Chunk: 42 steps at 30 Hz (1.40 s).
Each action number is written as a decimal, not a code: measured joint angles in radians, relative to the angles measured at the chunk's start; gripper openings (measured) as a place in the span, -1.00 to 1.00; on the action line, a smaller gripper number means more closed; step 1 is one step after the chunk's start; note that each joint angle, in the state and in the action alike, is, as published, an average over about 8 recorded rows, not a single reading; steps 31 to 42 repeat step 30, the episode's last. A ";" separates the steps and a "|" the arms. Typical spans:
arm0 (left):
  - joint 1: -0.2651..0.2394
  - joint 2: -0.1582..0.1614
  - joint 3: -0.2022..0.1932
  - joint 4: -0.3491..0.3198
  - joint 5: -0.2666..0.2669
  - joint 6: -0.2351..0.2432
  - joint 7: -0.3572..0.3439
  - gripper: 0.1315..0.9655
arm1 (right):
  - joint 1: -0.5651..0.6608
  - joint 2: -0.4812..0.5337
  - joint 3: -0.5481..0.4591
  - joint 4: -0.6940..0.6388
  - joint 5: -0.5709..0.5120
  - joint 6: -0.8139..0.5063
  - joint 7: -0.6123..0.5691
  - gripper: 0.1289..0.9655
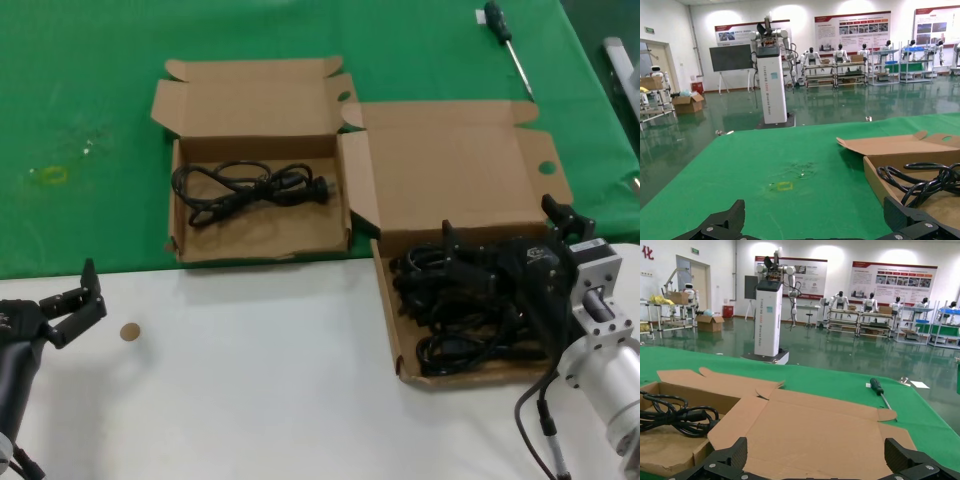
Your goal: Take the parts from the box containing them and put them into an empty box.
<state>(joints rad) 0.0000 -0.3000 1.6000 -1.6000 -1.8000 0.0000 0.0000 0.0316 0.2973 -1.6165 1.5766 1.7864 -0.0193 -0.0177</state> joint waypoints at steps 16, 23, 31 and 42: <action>0.000 0.000 0.000 0.000 0.000 0.000 0.000 1.00 | 0.000 0.000 0.000 0.000 0.000 0.000 0.000 1.00; 0.000 0.000 0.000 0.000 0.000 0.000 0.000 1.00 | 0.000 0.000 0.000 0.000 0.000 0.000 0.000 1.00; 0.000 0.000 0.000 0.000 0.000 0.000 0.000 1.00 | 0.000 0.000 0.000 0.000 0.000 0.000 0.000 1.00; 0.000 0.000 0.000 0.000 0.000 0.000 0.000 1.00 | 0.000 0.000 0.000 0.000 0.000 0.000 0.000 1.00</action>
